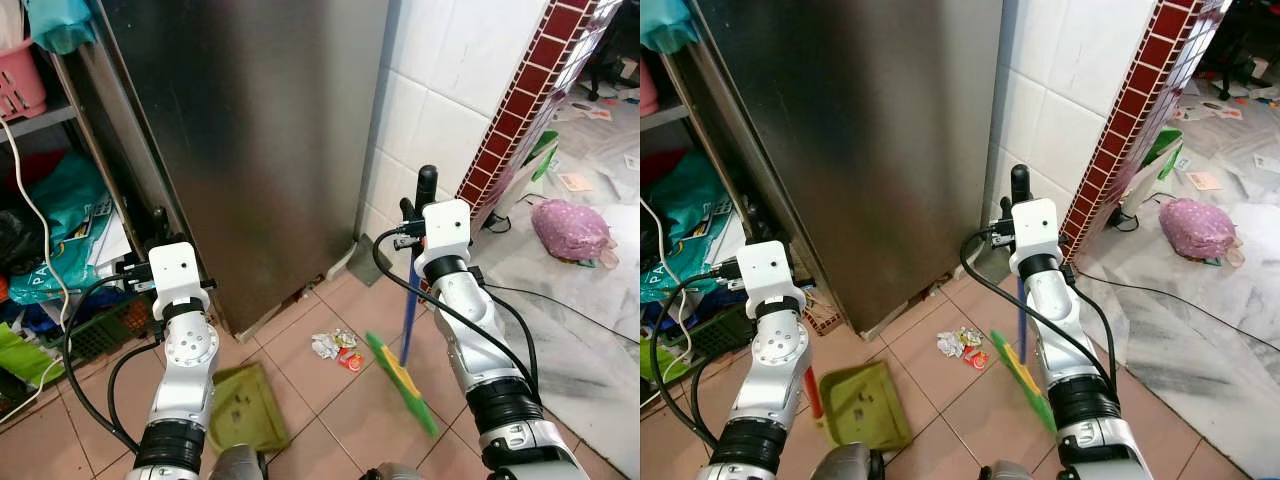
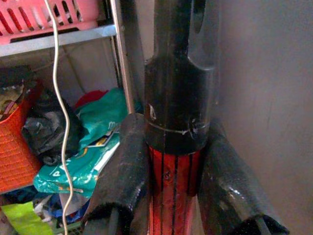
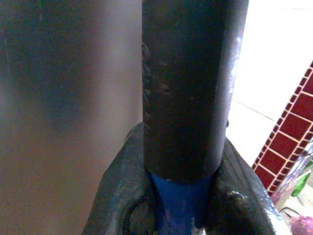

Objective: Sweep floor

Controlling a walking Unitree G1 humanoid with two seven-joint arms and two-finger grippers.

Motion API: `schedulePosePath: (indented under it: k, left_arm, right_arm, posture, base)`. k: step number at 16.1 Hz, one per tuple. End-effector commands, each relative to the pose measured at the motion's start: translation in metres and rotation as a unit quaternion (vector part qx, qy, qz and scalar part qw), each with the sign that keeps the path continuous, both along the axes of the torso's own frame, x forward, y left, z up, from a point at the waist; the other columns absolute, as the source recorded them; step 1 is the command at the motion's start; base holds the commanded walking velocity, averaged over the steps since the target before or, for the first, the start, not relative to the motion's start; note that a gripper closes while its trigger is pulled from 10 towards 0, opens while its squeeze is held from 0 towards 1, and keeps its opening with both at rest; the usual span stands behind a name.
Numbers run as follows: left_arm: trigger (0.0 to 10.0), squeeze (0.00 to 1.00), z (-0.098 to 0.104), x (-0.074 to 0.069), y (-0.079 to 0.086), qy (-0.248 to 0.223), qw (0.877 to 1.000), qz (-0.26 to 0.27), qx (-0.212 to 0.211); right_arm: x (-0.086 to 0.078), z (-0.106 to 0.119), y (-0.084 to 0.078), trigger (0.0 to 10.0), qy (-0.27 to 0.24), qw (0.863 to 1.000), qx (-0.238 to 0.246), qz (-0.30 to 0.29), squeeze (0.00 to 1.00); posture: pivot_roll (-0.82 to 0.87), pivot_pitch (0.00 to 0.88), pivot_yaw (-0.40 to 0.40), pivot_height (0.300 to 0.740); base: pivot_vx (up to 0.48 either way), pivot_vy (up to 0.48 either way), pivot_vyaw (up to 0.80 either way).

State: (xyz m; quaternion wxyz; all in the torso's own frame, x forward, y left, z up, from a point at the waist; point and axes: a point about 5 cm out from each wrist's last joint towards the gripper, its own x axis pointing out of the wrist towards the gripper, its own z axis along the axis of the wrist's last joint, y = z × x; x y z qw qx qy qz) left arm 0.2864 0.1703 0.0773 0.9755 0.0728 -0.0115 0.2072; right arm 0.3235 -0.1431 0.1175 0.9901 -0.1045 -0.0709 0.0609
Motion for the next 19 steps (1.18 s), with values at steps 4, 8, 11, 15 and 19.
schedulePosePath:
  k: [4,8,11,15,19]
  left_arm:
    - [10.0,0.0,0.021,0.02,-0.016,-0.062,0.996,-0.065,0.003]
    - [10.0,0.0,0.015,0.035,-0.044,-0.039,0.99,-0.139,0.001]
    - [10.0,0.0,0.007,0.038,-0.049,-0.012,0.99,-0.138,0.01]
    - [10.0,0.0,-0.005,0.039,-0.048,0.012,0.992,-0.127,0.01]
    - [10.0,0.0,-0.009,0.04,-0.048,0.022,0.993,-0.12,-0.004]
  right_arm:
    - [0.009,0.013,0.01,10.0,-0.017,1.0,0.004,0.013,0.0]
    - [0.01,0.011,0.012,10.0,-0.013,1.0,0.003,0.016,0.0]
    - [0.011,0.01,0.01,10.0,-0.006,1.0,0.002,0.012,0.0]
    - [0.011,-0.005,0.014,10.0,0.061,0.996,0.048,0.044,0.0]
    - [0.008,-0.009,0.023,10.0,0.11,0.982,0.097,0.118,0.0]
  posture:
    - [-0.05,0.0,-0.019,0.74]
    - [-0.06,0.0,-0.018,0.74]
    - [-0.07,0.0,-0.016,0.74]
    - [-0.08,0.0,-0.011,0.74]
    - [-0.09,0.0,-0.011,0.74]
  base:
    - [0.0,0.0,0.0]
    - [0.0,0.0,0.0]
    - [0.0,0.0,0.0]
    - [0.0,0.0,0.0]
    - [0.0,0.0,0.0]
